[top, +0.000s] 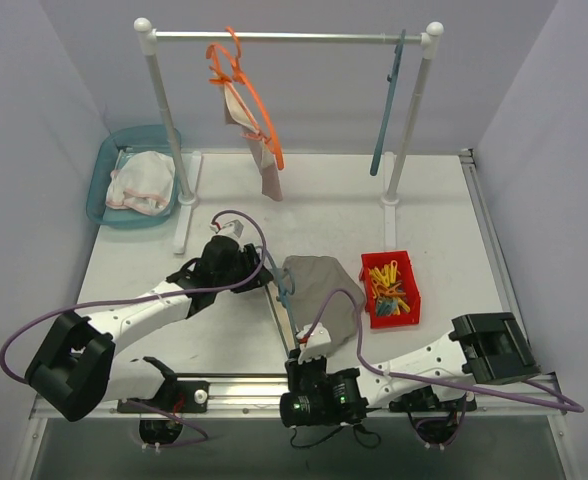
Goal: Remove the underwear clipped to the hanger
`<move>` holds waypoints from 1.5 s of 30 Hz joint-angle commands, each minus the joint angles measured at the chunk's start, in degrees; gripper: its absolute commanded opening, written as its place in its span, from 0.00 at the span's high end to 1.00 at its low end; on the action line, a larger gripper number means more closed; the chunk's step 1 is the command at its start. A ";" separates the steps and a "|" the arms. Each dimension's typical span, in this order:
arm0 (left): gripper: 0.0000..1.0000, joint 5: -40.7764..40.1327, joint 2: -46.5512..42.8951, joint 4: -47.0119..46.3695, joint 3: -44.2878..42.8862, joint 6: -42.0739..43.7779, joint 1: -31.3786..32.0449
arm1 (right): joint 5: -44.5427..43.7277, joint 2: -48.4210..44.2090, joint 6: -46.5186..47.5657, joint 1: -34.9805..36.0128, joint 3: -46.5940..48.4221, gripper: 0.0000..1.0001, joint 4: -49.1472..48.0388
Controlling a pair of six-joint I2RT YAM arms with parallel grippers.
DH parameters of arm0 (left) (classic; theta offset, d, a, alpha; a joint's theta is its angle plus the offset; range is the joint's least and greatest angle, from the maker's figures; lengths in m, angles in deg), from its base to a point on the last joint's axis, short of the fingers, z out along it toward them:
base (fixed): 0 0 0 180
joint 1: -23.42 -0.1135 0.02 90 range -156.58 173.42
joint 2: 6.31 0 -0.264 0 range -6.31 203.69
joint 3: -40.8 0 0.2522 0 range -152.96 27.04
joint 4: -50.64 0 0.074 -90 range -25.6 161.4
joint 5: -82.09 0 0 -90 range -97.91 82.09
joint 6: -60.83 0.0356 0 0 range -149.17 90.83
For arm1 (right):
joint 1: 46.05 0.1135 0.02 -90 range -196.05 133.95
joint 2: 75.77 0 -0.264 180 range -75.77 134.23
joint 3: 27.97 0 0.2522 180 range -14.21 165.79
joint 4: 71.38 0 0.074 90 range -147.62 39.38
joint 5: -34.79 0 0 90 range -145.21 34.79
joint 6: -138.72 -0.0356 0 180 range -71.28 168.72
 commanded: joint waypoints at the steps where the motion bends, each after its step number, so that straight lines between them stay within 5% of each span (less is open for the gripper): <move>1: 0.46 0.66 -0.70 -2.25 -1.39 -0.69 0.66 | -5.10 -2.44 -0.41 -0.67 0.82 1.00 1.91; 3: 0.50 0.22 -1.14 -1.81 -1.21 -0.69 0.75 | -5.19 -2.62 -0.15 -0.84 0.82 1.00 1.91; 7: 0.79 0.13 -1.41 -1.63 -1.21 -0.61 0.66 | -5.01 -2.70 0.29 -1.19 0.82 1.00 1.91; 11: 0.97 -0.04 -0.97 -1.37 -1.91 -0.52 0.66 | -4.84 -2.70 0.03 -1.28 0.38 1.00 1.91; 34: 0.97 1.10 -18.18 11.99 -9.73 1.41 2.06 | -3.08 -1.30 -3.75 -3.83 -3.67 1.00 1.91; 45: 0.97 2.42 -19.16 15.77 -15.62 2.03 1.89 | -2.29 1.60 -5.77 -3.13 -4.63 1.00 -0.73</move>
